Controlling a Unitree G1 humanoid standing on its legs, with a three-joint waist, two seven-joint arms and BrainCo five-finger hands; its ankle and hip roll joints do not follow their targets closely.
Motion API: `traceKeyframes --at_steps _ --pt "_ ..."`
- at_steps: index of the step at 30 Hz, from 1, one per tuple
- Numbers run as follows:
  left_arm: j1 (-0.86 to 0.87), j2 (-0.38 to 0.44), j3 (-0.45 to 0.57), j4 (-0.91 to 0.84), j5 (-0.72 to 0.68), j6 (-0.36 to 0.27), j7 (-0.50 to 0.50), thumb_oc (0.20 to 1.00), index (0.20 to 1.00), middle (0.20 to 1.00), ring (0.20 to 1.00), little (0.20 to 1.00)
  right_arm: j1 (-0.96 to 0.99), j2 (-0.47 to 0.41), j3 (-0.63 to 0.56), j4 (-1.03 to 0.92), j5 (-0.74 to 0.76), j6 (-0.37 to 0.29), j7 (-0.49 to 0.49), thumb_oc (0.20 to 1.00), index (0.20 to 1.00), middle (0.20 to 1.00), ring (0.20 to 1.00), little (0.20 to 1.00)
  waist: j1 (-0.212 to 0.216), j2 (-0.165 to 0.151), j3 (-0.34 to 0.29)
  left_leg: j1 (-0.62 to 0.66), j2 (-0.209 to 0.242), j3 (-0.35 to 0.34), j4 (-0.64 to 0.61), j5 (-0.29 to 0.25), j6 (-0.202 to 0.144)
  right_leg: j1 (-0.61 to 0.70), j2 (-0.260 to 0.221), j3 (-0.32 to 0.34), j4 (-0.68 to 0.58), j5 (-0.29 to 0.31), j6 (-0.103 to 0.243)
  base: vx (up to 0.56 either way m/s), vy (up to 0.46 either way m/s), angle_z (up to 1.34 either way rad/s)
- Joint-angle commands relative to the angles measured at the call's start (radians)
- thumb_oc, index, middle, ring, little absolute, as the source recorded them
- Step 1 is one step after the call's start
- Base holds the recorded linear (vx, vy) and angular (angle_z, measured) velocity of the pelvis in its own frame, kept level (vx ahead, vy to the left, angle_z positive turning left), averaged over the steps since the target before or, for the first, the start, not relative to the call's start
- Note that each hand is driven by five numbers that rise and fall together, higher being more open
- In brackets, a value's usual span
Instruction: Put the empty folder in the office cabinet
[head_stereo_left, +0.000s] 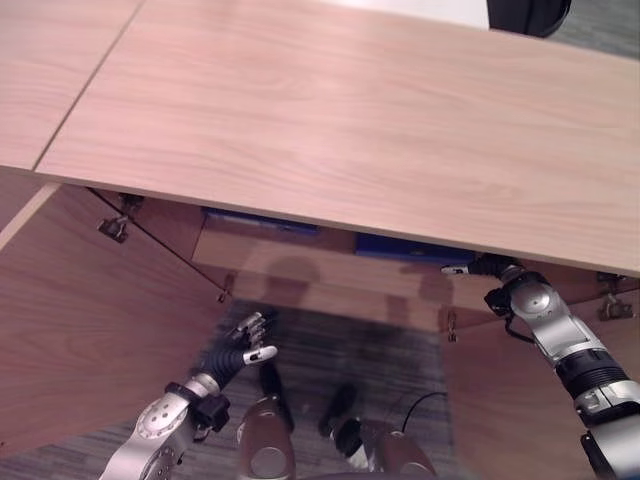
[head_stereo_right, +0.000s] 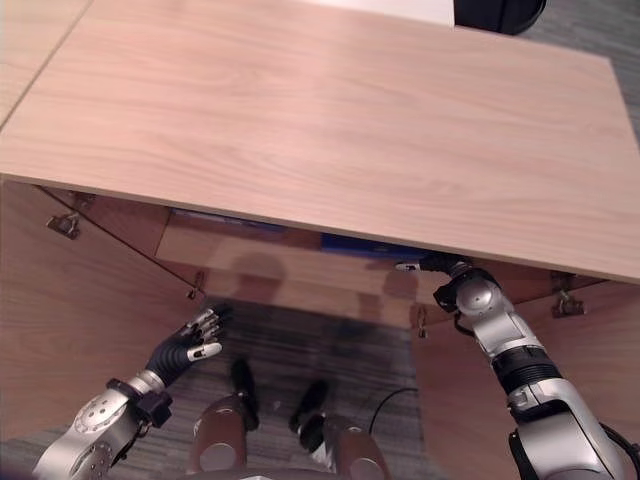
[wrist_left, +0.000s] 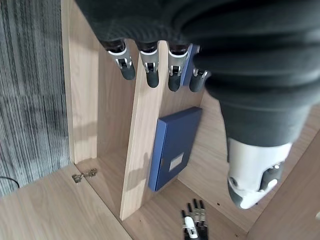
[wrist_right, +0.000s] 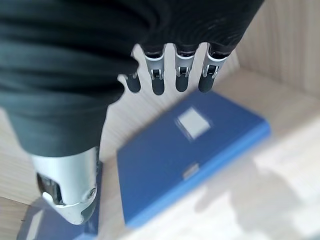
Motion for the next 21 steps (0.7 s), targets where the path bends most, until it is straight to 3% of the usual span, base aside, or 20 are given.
traceKeyframes --at_steps 1,2,3,4,6,11,21 --pt "0.044 0.061 0.042 -0.107 0.015 -0.066 0.015 1.0 1.0 1.0 1.0 1.0 -0.033 0.013 -0.027 0.002 -0.003 -0.022 -0.029 1.0 1.0 1.0 1.0 1.0 0.026 -0.022 -0.029 -0.046 -0.012 0.01 0.101 -0.134 0.011 0.037 -0.213 -0.018 0.064 -0.009 0.14 -0.15 -0.027 -0.21" --pt "0.011 0.076 0.052 -0.106 0.009 -0.087 0.047 1.0 1.0 1.0 1.0 1.0 -0.081 0.009 -0.044 -0.018 0.019 -0.02 -0.062 1.0 1.0 1.0 1.0 1.0 0.048 -0.026 0.009 -0.109 0.008 0.003 0.194 -0.147 0.013 0.047 -0.241 -0.042 -0.02 -0.001 0.134 -0.13 -0.141 0.08" --pt "0.005 0.069 0.052 -0.107 0.013 -0.095 0.055 1.0 1.0 1.0 1.0 1.0 -0.088 0.008 -0.047 -0.025 0.022 -0.023 -0.07 1.0 1.0 1.0 1.0 1.0 0.055 -0.027 0.017 -0.132 0.023 -0.008 0.224 -0.152 0.011 0.041 -0.218 -0.045 -0.029 -0.024 0.12 -0.2 -0.204 0.05" --pt "0.005 0.061 0.062 -0.114 0.012 -0.105 0.076 1.0 1.0 1.0 1.0 1.0 -0.115 -0.007 -0.053 -0.044 0.024 -0.022 -0.095 1.0 1.0 1.0 1.0 1.0 0.064 -0.023 0.047 -0.176 0.054 -0.017 0.301 -0.17 0.01 0.01 -0.223 -0.056 0.008 -0.035 0.109 -0.08 -0.094 -0.04" --pt "0.006 0.051 0.066 -0.113 0.013 -0.11 0.084 1.0 1.0 1.0 1.0 1.0 -0.122 -0.024 -0.063 -0.058 0.025 -0.026 -0.103 1.0 1.0 1.0 1.0 1.0 0.063 -0.021 0.056 -0.194 0.067 -0.022 0.334 -0.18 0.012 -0.008 -0.225 -0.055 0.034 -0.042 0.103 -0.04 -0.052 -0.42" --pt "-0.038 0.005 0.042 -0.125 0.014 -0.124 0.098 1.0 1.0 1.0 1.0 1.0 -0.126 -0.1 -0.107 -0.18 -0.009 -0.039 -0.126 1.0 1.0 1.0 1.0 1.0 0.043 0.003 0.062 -0.313 0.13 -0.057 0.507 -0.253 0.011 -0.129 -0.281 -0.036 0.214 -0.131 0.084 -0.02 -0.033 0.02" --pt "-0.084 -0.014 0.031 -0.148 0.029 -0.126 0.115 1.0 1.0 1.0 1.0 1.0 -0.058 -0.159 -0.185 -0.35 -0.124 -0.045 -0.141 1.0 1.0 1.0 1.0 1.0 0.017 0.015 0.066 -0.449 0.188 -0.099 0.687 -0.332 0.026 -0.279 -0.343 0.029 0.409 -0.23 0.057 -0.03 -0.016 -0.02"
